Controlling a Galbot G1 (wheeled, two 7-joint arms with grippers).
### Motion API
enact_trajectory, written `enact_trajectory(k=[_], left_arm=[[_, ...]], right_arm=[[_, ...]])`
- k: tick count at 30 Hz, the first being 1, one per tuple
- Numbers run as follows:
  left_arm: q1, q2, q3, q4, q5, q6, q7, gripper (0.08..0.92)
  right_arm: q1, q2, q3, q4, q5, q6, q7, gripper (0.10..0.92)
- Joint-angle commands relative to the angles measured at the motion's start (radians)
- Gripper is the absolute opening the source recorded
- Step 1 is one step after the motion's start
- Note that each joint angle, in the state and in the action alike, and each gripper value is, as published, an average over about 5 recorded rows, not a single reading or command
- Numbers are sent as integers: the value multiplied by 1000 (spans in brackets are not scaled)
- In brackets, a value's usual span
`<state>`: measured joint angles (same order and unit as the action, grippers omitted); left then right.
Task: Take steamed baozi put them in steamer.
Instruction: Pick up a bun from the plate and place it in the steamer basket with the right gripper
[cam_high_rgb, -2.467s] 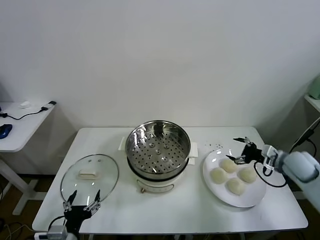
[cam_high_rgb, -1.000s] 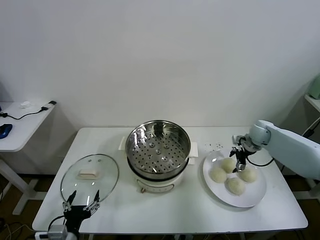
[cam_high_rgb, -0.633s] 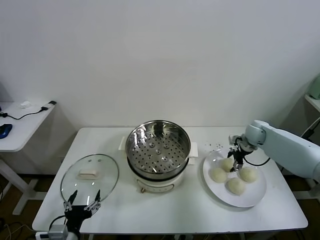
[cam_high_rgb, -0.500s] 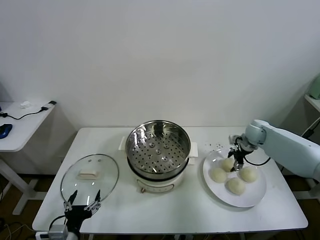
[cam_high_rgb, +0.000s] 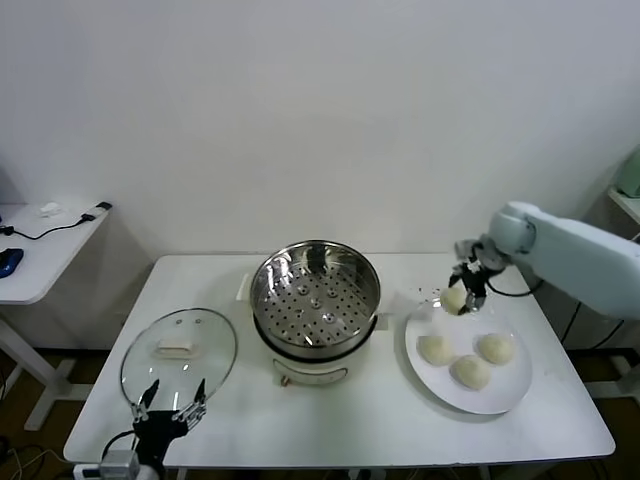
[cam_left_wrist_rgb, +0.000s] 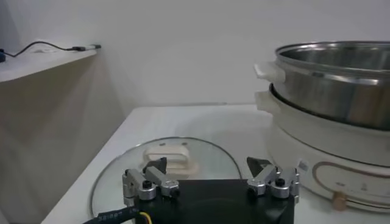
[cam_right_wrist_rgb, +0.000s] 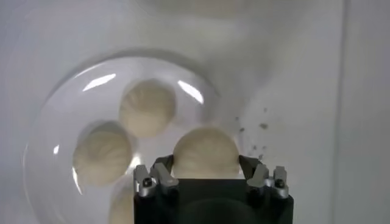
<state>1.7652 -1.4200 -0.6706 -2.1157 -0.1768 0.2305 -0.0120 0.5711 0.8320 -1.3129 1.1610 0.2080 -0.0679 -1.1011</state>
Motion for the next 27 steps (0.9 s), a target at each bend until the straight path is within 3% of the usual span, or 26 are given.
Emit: enact_trajectory(k=[1,11,19,27], left_arm=[[2,-1,3,-14,2,3,0,823],[5,0,8,-17,4,5,-2,823],[4,0,9,-13,5,5,-5,823],[-2,1,5,-5,1,5,-7,823]], right_arm=[[324,96,-130,107,50,157,-32,721],[301,325,-133,330,-9,339,29,721],[78,451,-70,109,-396,547,71,721],[-75,532,15,-135,-539,617,107,721]])
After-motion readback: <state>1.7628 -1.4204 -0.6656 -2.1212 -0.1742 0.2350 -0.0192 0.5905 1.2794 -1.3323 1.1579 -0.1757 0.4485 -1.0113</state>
